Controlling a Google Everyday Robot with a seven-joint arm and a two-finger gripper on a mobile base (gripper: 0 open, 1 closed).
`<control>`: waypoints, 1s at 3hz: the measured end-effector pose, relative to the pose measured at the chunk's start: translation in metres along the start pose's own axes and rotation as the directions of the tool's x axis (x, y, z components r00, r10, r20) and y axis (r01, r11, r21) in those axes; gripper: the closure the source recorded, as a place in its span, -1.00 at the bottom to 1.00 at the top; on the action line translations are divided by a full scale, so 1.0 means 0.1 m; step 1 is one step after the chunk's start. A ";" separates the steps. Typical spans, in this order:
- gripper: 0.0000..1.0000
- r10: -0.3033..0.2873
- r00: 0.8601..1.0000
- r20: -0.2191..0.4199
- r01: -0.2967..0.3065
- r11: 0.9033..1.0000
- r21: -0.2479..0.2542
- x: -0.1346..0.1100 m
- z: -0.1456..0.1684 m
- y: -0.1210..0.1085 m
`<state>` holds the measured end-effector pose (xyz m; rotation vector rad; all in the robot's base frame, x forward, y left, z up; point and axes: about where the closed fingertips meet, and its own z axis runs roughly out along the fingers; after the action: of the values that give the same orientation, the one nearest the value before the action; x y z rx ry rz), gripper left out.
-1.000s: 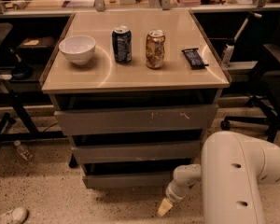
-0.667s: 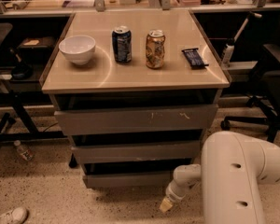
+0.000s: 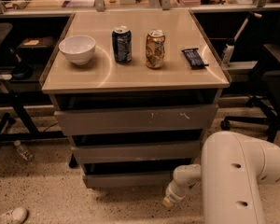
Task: Close bottom drawer
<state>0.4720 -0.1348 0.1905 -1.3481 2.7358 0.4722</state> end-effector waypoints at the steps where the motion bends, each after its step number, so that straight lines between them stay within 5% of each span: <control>1: 1.00 -0.011 1.000 0.006 0.011 1.000 0.018 -0.07 -0.01 -0.03; 3: 1.00 -0.034 0.999 0.037 0.033 0.998 0.046 -0.29 0.04 -0.17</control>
Offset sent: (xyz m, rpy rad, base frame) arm 0.0383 0.0130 0.0027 -0.0015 -0.0880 0.0166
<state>0.5024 -0.1210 0.1874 -1.3578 2.6729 0.4256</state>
